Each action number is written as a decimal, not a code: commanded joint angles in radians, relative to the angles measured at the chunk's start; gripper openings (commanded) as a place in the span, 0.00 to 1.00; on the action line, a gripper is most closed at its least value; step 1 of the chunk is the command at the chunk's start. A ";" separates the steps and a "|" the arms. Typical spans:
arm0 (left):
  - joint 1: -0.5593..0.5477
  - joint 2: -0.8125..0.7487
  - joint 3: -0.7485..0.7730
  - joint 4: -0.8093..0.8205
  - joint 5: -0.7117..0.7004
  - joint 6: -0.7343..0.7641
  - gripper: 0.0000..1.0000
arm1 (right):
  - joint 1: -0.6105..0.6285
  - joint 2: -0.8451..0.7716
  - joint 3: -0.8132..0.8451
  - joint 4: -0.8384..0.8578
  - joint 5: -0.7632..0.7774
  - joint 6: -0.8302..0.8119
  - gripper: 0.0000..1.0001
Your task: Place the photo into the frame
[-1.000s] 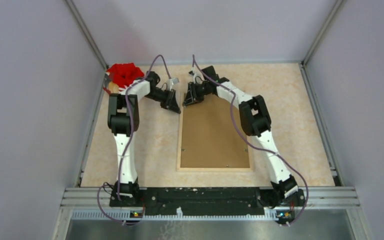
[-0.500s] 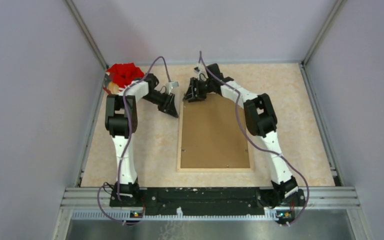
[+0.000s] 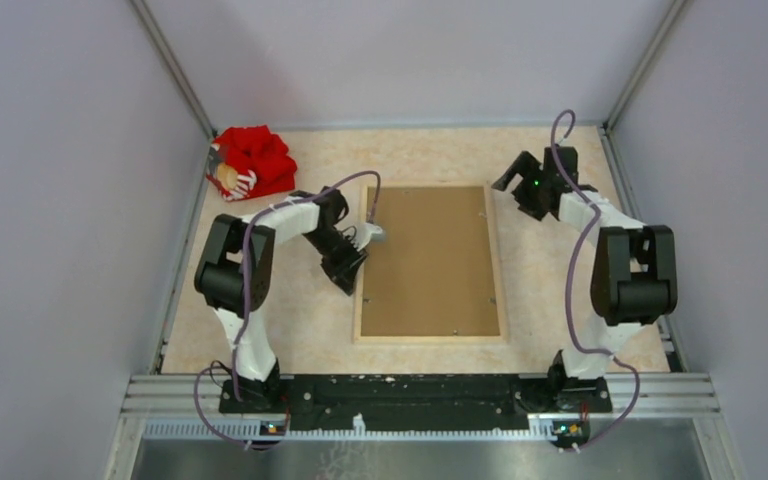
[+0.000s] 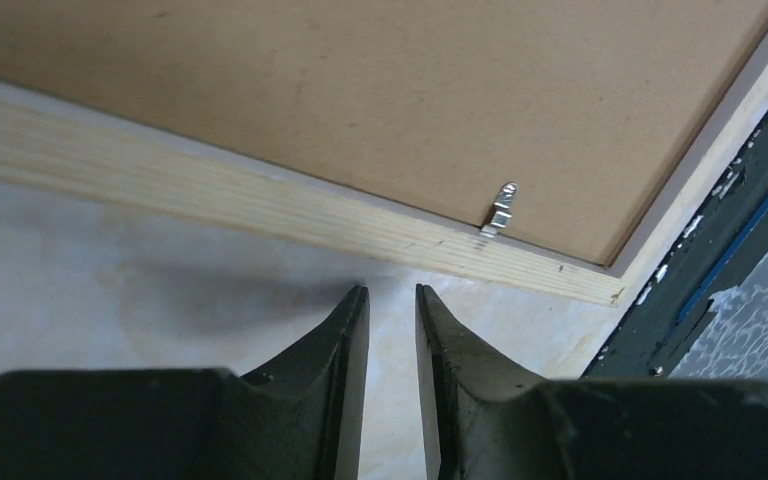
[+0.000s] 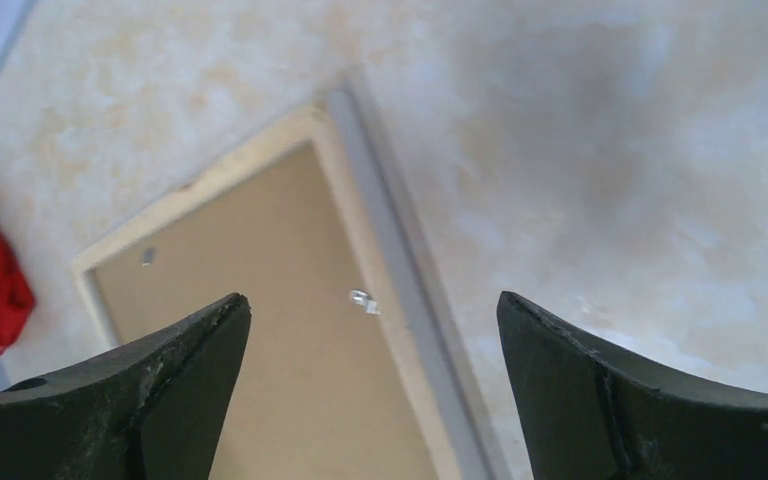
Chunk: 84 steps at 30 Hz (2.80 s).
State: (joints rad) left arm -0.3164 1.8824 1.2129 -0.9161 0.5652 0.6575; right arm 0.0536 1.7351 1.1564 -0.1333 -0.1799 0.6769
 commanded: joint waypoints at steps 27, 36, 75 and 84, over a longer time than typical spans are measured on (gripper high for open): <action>-0.399 0.215 0.183 0.074 0.084 -0.062 0.30 | 0.460 0.851 1.161 -0.471 -0.345 -0.096 0.99; -0.397 0.085 0.270 -0.119 0.181 0.003 0.34 | 0.385 0.599 1.085 -0.402 -0.109 -0.181 0.99; 0.356 0.266 0.324 -0.181 0.222 0.078 0.30 | 0.742 0.364 0.189 0.385 0.021 0.256 0.12; 0.351 0.272 0.327 -0.198 0.255 0.102 0.32 | 0.756 0.440 0.219 0.412 -0.001 0.273 0.12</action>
State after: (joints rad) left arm 0.0391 2.1403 1.5482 -1.0973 0.7750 0.7223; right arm 0.7902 2.1384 1.3273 0.2123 -0.1894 0.9295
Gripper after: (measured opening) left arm 0.332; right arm 0.125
